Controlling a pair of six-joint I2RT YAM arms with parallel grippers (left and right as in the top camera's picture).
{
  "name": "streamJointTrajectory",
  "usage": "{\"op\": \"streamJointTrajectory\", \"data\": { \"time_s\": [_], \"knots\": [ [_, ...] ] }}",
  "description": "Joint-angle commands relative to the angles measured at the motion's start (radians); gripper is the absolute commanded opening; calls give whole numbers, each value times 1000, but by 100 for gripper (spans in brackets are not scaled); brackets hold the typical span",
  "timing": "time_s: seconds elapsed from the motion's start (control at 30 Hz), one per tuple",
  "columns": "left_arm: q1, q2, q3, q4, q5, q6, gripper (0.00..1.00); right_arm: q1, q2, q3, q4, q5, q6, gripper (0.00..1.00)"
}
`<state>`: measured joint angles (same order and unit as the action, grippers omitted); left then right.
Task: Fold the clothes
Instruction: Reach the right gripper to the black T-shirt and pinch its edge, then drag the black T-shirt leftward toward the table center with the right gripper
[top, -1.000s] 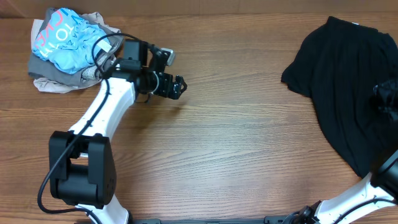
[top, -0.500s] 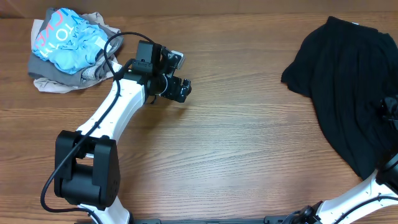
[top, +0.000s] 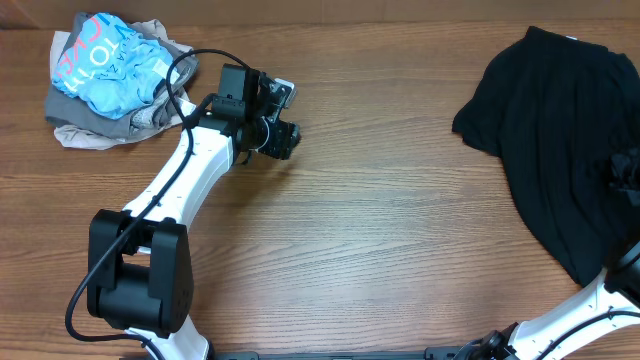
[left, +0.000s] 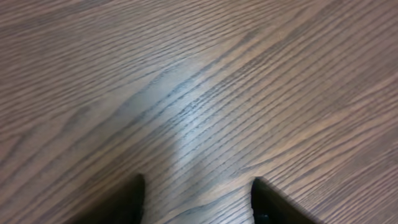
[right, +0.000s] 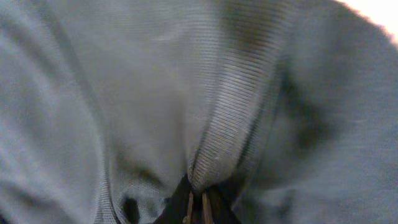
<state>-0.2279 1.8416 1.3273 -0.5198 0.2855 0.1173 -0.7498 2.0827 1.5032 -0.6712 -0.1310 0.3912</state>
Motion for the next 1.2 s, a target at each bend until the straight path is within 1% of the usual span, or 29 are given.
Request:
{"op": "streamJointTrajectory", "data": {
  "time_s": [0.0,0.1,0.23,0.33,0.5,0.67,0.77,0.8,1.0,1.17],
  "knots": [
    [0,-4,69,-11,-74,0,42,42,-71,91,-23,-123,-32,4],
    [0,-4,153,-72,-121,-9,38,89,-143,158,-78,-138,-51,4],
    [0,-4,273,-175,-171,-9,36,171,-220,247,-179,-145,-106,4],
    [0,-4,349,-247,-185,-10,34,232,-245,303,-255,-144,-134,4],
    [4,-4,491,-390,-186,-10,31,403,-255,409,-400,-188,-150,4],
    [36,-5,575,-476,-203,-40,30,547,-255,429,-427,-230,-160,4],
    [76,-5,612,-507,-218,-54,29,655,-255,429,-426,-230,-159,4],
    [107,-5,627,-517,-218,-61,29,726,-255,429,-426,-229,-159,4],
    [205,-5,635,-528,-210,-107,31,921,-255,429,-427,-218,-151,4],
    [247,-5,635,-543,-207,-106,31,1050,-254,429,-425,-204,-126,4]
  ]
}}
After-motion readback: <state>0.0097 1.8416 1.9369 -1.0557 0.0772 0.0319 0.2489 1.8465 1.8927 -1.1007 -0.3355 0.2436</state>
